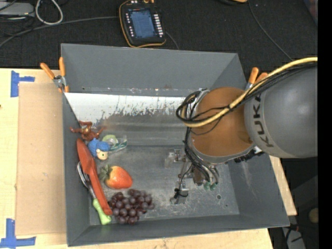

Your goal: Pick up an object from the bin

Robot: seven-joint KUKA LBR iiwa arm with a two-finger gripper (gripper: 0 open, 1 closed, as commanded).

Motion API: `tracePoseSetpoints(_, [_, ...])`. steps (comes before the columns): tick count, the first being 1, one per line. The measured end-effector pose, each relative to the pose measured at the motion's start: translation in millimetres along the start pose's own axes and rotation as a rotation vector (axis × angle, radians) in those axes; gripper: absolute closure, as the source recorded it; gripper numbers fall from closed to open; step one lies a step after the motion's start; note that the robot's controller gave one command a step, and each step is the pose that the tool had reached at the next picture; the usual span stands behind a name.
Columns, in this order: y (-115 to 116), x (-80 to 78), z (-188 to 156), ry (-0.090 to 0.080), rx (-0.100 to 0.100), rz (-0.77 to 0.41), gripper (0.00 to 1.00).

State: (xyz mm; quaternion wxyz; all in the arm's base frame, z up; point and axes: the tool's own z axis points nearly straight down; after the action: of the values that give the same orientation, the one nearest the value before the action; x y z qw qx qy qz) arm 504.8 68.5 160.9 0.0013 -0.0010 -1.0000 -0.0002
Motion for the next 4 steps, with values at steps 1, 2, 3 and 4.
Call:
tracePoseSetpoints(1, [69, 9.7, 94, 0.006, -0.001, -0.226, 0.0])
tracePoseSetpoints(2, [100, 4.0, 13, -0.009, 0.0, -0.584, 0.0])
tracePoseSetpoints(3, [103, 23.0, 62, 0.013, 0.001, -0.335, 0.0])
tracePoseSetpoints(4, [113, 21.7, 89, -0.017, 0.001, -0.845, 0.0])
